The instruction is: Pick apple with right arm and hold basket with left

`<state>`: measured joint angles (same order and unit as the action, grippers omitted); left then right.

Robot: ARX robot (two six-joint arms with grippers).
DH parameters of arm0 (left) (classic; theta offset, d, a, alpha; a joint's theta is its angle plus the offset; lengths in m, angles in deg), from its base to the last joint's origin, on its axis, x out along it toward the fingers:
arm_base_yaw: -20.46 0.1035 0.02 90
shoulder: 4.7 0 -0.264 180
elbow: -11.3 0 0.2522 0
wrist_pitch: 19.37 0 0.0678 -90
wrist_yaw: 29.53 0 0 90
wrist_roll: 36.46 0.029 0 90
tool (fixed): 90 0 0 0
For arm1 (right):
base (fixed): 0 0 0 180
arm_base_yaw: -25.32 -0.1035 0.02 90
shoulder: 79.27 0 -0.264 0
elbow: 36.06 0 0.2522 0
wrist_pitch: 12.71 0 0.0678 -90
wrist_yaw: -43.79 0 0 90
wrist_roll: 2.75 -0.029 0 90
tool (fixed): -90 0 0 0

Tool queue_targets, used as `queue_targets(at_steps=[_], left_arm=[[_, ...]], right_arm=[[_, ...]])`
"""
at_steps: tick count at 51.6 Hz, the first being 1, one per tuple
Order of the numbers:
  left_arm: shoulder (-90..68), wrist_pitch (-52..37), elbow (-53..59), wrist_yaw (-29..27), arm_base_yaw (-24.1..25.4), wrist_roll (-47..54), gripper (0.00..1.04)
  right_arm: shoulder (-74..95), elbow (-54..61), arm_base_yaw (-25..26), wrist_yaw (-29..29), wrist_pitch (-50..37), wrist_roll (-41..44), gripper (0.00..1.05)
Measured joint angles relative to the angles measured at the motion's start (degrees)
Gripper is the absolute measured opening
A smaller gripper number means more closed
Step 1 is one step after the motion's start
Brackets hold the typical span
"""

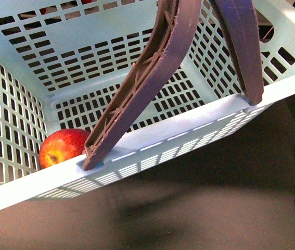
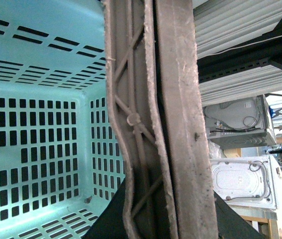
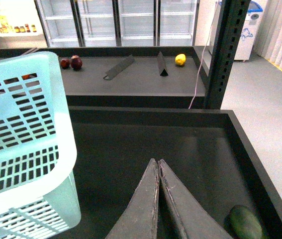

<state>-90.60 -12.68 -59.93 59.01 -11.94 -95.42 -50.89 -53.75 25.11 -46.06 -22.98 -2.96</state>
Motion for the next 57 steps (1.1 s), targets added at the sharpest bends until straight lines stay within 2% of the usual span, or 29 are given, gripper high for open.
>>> queue_targets(at_steps=[20,44,50,57], left_arm=[[0.00,0.00,0.00,0.17,-0.02,-0.31,0.16],[0.00,0.02,0.00,0.15,-0.02,-0.33,0.16],[0.00,0.00,0.00,0.13,-0.02,-0.31,0.16],[0.00,0.00,0.00,0.07,0.04,-0.28,0.16]], right_arm=[[-8.17,2.84,0.02,-0.02,3.89,0.02,0.02],[-18.14,2.86,0.02,0.00,13.75,0.02,0.02],[-25.00,2.84,0.02,-0.04,22.56,0.00,0.02],[-27.87,2.84,0.02,-0.02,23.87,0.02,0.02]])
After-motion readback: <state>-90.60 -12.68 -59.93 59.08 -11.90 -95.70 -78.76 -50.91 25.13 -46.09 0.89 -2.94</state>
